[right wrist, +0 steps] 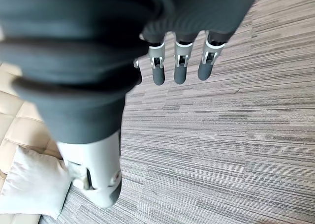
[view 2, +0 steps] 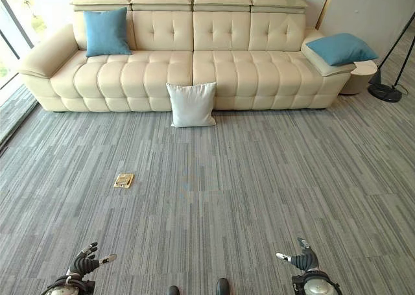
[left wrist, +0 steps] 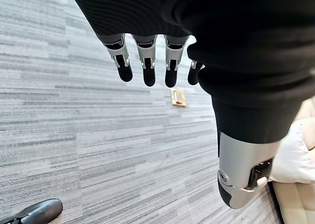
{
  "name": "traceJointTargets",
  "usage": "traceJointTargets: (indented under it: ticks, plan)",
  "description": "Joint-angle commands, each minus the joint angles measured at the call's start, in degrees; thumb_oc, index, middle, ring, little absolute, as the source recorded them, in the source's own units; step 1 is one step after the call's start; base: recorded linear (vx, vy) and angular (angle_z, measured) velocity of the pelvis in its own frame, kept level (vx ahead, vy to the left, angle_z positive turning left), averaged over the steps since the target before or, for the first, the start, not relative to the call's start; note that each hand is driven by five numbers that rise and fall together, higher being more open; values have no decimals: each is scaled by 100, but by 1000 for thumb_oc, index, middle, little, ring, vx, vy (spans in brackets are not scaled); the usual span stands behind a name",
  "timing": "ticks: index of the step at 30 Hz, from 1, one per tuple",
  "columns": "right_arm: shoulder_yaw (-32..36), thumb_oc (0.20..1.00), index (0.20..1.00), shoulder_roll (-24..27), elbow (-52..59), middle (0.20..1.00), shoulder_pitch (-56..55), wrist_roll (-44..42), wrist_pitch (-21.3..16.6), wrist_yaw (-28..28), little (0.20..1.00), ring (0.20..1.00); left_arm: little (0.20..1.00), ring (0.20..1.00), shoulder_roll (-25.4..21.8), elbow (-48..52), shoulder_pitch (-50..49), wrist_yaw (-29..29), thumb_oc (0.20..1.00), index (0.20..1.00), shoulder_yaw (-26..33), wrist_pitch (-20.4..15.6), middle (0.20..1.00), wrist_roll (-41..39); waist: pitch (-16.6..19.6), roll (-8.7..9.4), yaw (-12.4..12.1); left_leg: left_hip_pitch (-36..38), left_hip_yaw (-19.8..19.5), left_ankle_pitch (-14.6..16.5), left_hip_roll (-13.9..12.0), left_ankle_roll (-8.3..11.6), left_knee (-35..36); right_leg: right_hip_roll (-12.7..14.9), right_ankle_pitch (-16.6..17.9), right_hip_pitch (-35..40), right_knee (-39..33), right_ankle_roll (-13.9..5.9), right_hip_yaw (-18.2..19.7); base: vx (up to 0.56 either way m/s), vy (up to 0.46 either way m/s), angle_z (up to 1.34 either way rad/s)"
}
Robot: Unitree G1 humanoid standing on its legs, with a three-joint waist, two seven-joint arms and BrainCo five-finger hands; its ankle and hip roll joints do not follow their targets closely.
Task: Pick up all the scattered cushions and arrange them neatly on the sofa.
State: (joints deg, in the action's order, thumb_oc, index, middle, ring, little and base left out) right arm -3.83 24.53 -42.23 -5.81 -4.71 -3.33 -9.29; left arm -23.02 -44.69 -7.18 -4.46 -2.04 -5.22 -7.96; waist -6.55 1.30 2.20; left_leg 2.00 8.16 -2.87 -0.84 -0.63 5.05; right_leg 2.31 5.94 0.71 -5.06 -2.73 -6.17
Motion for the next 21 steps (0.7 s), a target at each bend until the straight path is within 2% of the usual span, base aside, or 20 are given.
traceJointTargets:
  ticks: [1, 7, 12, 17, 21]
  plan:
    - [46, 1000, 1000, 104, 179, 1000, 275, -191, -208, -97, 1000, 1000, 1000, 1000, -255, 177, 267, -94, 1000, 1000, 49, -187, 1000, -129, -73, 52, -92, 278, -82, 532, -112, 268, -5, 39, -768, 266, 147, -338, 54, 0, 0, 0]
    - [69, 1000, 1000, 85, 253, 1000, 262, -246, -202, -87, 1000, 1000, 1000, 1000, -219, 226, 265, -105, 1000, 1000, 15, -189, 1000, -133, -113, 49, -120, 205, -95, 545, -84, 234, -39, 75, -781, 213, 203, -345, 26, 24, 23, 0]
    - [102, 1000, 1000, 60, 242, 1000, 347, -344, -173, -123, 1000, 1000, 1000, 1000, -222, 333, 242, -147, 1000, 1000, 70, -168, 1000, -206, -197, 89, -207, -100, -115, 685, -18, 150, -385, 152, -795, 68, 307, -366, 22, 21, 56, -1]
    - [18, 1000, 1000, 76, 213, 1000, 508, -317, -126, -136, 1000, 1000, 1000, 1000, -252, 471, 232, -188, 1000, 1000, 132, -196, 1000, -260, -244, 131, -297, -381, -74, 847, 28, 59, -703, 267, -775, -108, 459, -442, 72, 17, 77, -3]
    - [-68, 1000, 1000, 68, 203, 1000, 623, -260, -74, -144, 1000, 1000, 1000, 1000, -272, 529, 234, -235, 1000, 1000, 190, -209, 1000, -381, -315, 153, -348, -515, -96, 1029, 129, -82, -891, 412, -760, -373, 882, -565, 143, 44, 144, -14]
